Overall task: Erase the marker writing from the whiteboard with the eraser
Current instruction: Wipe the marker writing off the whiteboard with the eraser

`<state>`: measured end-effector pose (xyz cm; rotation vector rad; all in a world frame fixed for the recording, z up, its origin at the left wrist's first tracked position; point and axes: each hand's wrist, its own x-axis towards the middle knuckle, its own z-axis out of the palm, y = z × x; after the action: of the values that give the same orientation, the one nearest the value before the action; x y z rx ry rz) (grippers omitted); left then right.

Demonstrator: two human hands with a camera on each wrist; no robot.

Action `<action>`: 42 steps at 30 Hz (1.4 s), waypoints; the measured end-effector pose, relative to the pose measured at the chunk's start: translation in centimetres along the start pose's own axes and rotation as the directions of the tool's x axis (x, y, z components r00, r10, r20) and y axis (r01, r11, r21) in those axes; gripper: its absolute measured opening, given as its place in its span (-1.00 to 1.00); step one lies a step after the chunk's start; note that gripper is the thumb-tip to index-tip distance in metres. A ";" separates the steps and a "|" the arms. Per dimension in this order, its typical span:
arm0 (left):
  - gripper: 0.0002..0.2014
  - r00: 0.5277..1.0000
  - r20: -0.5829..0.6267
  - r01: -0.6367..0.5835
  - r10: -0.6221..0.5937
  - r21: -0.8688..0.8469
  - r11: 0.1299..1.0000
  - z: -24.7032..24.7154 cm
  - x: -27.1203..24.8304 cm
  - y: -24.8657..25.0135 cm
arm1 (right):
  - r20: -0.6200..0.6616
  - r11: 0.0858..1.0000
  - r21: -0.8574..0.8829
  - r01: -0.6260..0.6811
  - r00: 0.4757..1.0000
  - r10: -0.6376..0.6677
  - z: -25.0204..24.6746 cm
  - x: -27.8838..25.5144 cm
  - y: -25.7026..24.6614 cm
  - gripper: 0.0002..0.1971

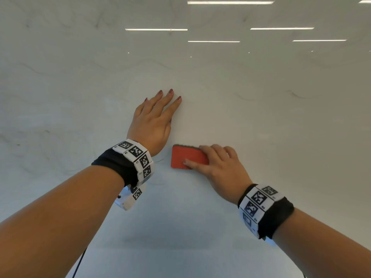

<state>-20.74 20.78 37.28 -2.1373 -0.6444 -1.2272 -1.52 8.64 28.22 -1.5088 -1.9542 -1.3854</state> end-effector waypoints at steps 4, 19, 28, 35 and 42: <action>-0.46 1.000 -0.011 -0.004 0.004 -0.012 1.000 0.0 0.0 0.1 | -0.109 0.969 0.034 -0.246 0.963 0.248 -1.0 2.0 1.0 -0.41; -0.45 1.000 -0.028 0.007 -0.008 -0.018 1.000 0.5 -0.1 0.1 | -0.061 0.998 0.021 -0.059 0.996 0.060 0.4 -0.5 0.7 -0.38; -0.48 0.999 0.000 0.033 -0.033 -0.058 0.998 -0.1 0.1 0.6 | -0.202 0.962 0.090 -0.256 0.942 0.270 -1.0 1.3 2.5 -0.49; -0.34 0.966 0.037 -0.255 0.254 0.029 0.966 0.3 0.5 3.1 | -0.236 0.951 0.138 -0.278 0.923 0.304 -2.8 4.3 4.7 -0.48; -0.58 0.940 -0.118 -0.322 0.321 0.006 0.947 1.4 2.4 4.3 | -0.273 0.941 0.232 -0.246 0.912 0.305 -2.2 2.1 7.2 -0.56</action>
<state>-15.93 18.93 37.80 -2.0615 -0.2231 -1.1653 3.21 7.87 34.39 -1.3290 -1.5661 -1.1876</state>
